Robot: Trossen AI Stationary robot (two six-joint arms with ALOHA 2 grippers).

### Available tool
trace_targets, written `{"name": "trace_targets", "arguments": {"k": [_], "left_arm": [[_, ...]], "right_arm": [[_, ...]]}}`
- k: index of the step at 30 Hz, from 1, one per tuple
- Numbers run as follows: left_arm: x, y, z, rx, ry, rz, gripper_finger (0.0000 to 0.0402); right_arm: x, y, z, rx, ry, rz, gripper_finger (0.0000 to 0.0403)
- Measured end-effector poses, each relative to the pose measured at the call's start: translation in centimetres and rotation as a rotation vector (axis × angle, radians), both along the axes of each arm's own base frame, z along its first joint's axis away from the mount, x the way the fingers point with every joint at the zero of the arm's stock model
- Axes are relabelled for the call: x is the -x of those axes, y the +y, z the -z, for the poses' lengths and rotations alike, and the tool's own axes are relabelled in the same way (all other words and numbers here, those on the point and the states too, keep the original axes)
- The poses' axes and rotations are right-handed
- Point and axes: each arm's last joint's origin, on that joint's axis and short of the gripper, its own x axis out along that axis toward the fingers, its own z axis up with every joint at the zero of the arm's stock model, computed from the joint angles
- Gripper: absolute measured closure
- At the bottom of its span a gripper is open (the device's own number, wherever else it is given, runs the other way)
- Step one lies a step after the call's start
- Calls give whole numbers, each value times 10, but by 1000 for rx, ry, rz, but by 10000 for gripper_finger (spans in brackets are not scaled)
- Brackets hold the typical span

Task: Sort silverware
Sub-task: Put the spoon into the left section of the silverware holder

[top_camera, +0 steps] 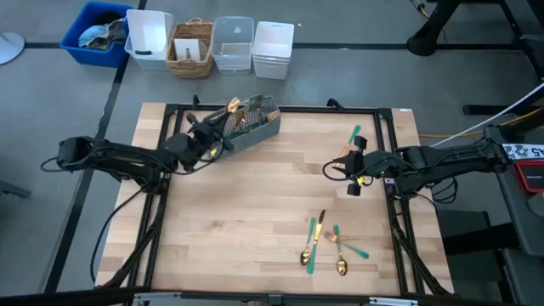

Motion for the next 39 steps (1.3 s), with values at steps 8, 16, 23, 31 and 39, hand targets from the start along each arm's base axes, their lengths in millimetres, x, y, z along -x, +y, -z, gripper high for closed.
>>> {"name": "trace_targets", "arguments": {"k": [8, 16, 23, 31, 39], "left_arm": [[13, 24, 27, 16, 79, 21, 396], [26, 25, 54, 81, 80, 41, 396], [29, 20, 66, 134, 102, 64, 376], [30, 20, 70, 168, 120, 62, 365], [30, 20, 70, 171, 111, 62, 345]], "right_arm": [[0, 0, 0, 0, 5, 0, 300], [1, 0, 1, 1, 9, 0, 300], [0, 0, 0, 1, 7, 0, 300], [1, 0, 0, -7, 5, 6, 300], [4, -2, 4, -19, 39, 80, 300]]}}
